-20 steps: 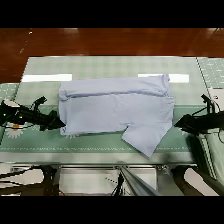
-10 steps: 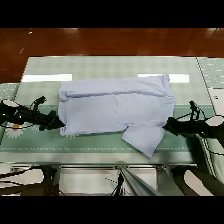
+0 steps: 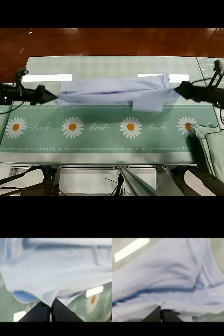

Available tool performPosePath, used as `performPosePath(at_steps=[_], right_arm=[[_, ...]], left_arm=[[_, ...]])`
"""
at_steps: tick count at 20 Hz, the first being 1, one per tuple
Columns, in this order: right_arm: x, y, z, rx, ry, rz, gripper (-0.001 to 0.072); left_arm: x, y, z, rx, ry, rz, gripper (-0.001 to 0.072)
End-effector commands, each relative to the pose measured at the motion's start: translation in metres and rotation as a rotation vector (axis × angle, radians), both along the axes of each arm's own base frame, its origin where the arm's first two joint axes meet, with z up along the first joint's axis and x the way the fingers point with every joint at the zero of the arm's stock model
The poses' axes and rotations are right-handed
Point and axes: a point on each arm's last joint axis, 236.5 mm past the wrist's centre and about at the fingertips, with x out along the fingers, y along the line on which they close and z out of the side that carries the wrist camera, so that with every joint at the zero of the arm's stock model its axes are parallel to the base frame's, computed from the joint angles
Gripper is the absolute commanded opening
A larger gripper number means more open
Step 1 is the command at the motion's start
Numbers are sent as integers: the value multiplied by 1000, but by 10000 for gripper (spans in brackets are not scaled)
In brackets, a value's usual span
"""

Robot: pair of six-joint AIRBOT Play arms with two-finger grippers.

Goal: Fold the shirts.

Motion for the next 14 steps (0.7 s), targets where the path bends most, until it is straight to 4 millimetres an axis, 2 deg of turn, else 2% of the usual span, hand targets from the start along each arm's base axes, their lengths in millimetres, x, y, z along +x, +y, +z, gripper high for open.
performPosePath(at_steps=[1,4,6,9,13,14], right_arm=[[60,-16,31,34,-102,-65,29],[98,-8,-2,53,-46,-41,29],[124,3,-15,50,-42,-19,29],[153,9,-38,48,-31,-16,30],[157,8,-81,65,43,-25,32],[156,8,-88,60,56,-19,51]], left_arm=[[64,-11,40,31,-210,84,26],[85,-15,12,44,-177,151,26],[95,-6,-8,51,-151,204,26],[108,5,-25,75,-149,257,27],[107,3,-63,66,-70,255,27],[105,1,-71,56,-47,252,27]])
